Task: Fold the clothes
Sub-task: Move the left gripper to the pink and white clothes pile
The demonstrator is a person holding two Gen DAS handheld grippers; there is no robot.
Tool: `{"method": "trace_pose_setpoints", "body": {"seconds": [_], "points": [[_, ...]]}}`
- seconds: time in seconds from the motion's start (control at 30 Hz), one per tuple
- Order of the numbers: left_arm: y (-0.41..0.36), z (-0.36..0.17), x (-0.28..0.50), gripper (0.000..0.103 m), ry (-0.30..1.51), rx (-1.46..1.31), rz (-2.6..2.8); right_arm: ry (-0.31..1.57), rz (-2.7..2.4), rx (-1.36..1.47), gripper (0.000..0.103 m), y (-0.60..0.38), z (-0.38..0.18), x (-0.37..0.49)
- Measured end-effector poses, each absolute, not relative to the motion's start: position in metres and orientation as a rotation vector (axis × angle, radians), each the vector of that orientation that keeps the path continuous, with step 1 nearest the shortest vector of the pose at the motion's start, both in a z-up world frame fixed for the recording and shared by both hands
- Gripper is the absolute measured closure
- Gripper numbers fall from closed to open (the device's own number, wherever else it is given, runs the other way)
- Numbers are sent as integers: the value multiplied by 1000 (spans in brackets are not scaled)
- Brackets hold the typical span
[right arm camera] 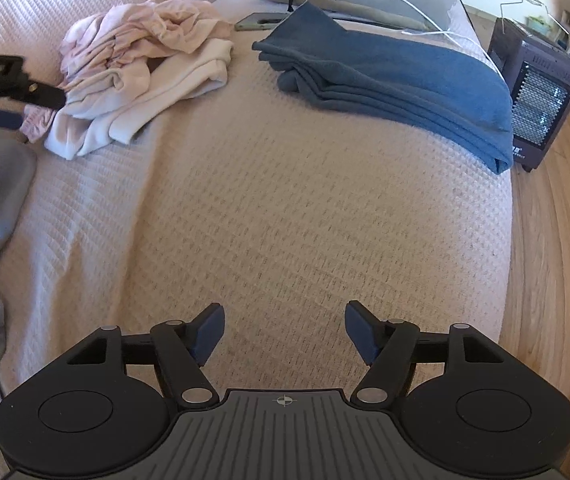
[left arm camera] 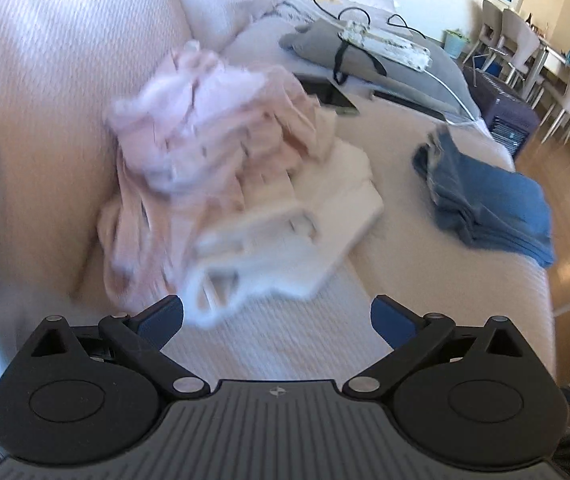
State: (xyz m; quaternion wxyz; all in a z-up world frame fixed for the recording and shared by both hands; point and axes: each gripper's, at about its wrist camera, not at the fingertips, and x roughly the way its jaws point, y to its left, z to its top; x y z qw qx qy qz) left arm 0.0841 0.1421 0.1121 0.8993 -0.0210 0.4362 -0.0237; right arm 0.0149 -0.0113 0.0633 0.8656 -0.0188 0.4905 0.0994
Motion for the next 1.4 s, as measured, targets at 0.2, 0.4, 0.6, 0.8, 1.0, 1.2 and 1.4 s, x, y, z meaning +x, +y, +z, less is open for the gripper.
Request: {"method": "trace_pose_setpoints", "body": {"seconds": [0.2,0.4,0.6,0.8,1.0,1.2,1.4], "points": [[151,99,139,4,973,51,81,1022,231,24,34,-19,72,26],[161,84,148,26,966,48,82,1036,235,84,32,-29,73,30],[148,94,142,60,929,76,37,1045,238,63,32,-24,70,29],[119,128,118,21,838,155,-51,1027,246,36,32,-19,73,25],[65,105,124,22,873,353,-205,1036,249,31,32,-18,72,25],[12,72,143,31,857,520,-270,1038,220,75,31,-25,72,25],[1,30,174,52,935,567,-207,1052,225,90,31,-26,68,27]]}}
